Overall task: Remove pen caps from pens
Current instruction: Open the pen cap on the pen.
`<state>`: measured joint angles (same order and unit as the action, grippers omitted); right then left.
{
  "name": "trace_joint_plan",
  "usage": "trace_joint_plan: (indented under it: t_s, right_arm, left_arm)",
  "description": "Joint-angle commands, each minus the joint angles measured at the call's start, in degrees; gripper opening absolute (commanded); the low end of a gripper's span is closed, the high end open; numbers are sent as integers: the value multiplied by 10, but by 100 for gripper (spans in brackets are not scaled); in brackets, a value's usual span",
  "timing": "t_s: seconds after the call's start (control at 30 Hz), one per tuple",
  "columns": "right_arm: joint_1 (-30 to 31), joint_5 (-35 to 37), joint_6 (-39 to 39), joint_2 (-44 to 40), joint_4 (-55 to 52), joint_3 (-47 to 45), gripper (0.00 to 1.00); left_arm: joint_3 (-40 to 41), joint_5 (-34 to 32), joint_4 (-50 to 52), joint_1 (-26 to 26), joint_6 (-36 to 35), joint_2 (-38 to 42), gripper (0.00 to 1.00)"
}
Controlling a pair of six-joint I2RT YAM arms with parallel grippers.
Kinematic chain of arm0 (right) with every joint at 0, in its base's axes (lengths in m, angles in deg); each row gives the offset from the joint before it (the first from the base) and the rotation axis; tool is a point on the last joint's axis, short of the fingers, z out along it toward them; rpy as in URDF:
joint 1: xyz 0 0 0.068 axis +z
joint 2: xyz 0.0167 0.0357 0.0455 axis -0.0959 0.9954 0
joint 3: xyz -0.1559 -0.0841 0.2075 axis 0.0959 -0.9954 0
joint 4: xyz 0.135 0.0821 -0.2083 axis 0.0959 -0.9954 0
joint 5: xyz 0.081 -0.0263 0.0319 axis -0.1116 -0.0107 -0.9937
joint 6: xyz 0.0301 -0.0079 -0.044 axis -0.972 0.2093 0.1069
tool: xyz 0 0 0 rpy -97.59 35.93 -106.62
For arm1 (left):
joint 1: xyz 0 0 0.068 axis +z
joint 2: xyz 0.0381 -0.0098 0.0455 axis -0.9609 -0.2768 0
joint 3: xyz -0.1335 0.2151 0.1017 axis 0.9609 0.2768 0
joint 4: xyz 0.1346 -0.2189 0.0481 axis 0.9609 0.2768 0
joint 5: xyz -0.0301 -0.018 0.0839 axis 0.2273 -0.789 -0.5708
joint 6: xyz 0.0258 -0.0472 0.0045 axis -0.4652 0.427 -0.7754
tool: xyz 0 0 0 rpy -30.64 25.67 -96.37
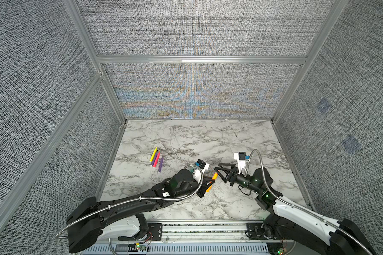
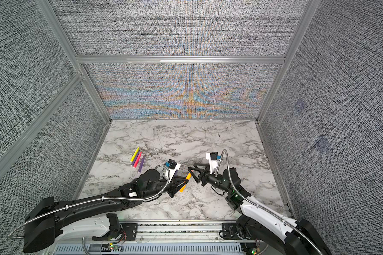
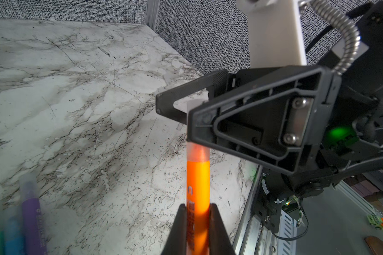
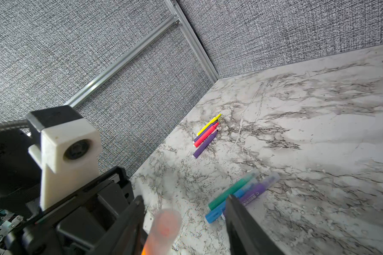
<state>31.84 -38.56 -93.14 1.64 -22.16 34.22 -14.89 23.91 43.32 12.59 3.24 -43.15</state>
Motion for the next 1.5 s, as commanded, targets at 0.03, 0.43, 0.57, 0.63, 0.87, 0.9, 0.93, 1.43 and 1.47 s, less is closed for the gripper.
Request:
trace_joint_plan:
  t_s: [0.03,0.43,0.57,0.63,0.87,0.9,0.93,1.43,1.47]
  right_arm:
    - [16,8,-1,-2,46,4,43]
    - [35,12,7,15,53,15,14]
    - [41,16,17,18,67,14,4]
    - [46,21,23,19,63,16,0]
    - [65,34,34,22,53,25,0]
    - [68,35,36,21,52,27,0]
    - [70,37,37,21,51,27,0]
    - [73,69,68,-24,-28,85,0]
    - [73,72,70,-25,-34,89,0]
  left_arm:
    - [-5,-7,-35,-3,-1,-4,4]
    - [3,-17,-39,-6,0,6,3]
    - [4,-21,-37,-6,-3,8,4]
    - [6,-26,-41,-6,-8,9,10]
    - [8,-39,-62,-6,-23,4,30]
    - [5,-37,-62,-6,-25,1,32]
    - [3,-34,-65,-6,-27,-2,33]
    - [-3,-32,-52,-6,-28,-23,0]
    - [-3,-34,-51,-6,-27,-24,0]
